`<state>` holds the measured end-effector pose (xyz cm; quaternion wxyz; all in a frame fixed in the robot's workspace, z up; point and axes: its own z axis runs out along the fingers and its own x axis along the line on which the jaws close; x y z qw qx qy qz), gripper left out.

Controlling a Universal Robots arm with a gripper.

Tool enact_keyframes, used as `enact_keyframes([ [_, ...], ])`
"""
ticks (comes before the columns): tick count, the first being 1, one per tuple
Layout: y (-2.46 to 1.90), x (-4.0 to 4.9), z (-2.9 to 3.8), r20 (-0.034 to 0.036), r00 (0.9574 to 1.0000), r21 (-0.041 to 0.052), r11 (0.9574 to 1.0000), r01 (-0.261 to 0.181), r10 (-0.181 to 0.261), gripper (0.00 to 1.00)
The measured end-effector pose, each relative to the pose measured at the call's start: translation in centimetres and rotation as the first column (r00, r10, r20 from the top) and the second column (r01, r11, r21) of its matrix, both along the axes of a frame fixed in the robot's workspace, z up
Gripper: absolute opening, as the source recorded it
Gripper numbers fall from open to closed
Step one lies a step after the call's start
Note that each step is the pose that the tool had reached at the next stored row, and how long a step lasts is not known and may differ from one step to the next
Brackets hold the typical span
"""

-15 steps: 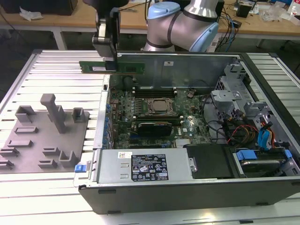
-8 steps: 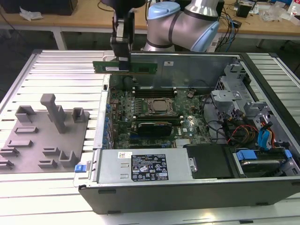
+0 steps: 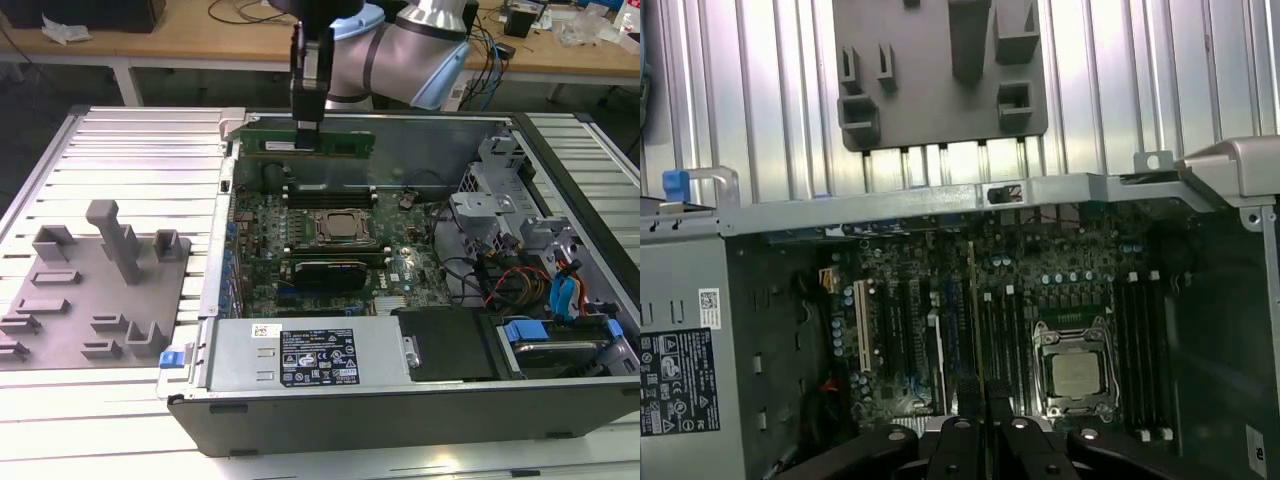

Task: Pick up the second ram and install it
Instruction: 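Pick up the second ram and move it above second insertion slot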

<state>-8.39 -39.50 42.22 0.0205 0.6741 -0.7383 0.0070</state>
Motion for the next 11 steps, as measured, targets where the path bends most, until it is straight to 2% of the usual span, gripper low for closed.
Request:
enact_keyframes([
  [1, 0.02, 0.21, -0.02, -0.0004, 1.0000, 0.0009, 1.0000, 0.001, -0.001, 0.14],
  [2, 0.03, 0.41, -0.04, -0.0007, 1.0000, 0.0062, 1.0000, 0.001, -0.001, 0.14],
  [3, 0.04, 0.48, -0.07, -0.0007, 1.0000, 0.0159, 0.9999, 0.002, -0.002, 0.14],
  [5, 0.04, 0.67, -0.12, -0.0012, 1.0000, 0.0674, 0.9977, 0.004, -0.004, 0.14],
  [8, 0.23, 1.94, -0.64, -0.0088, 1.0000, 0.0700, 0.9975, 0.005, -0.005, 0.14],
  [9, 0.41, 2.93, -1.29, -0.0153, 0.9999, 0.0700, 0.9975, 0.006, -0.004, 0.14],
  [11, 0.46, 3.54, -1.87, -0.0187, 0.9998, 0.0700, 0.9975, 0.006, -0.004, 0.14],
])
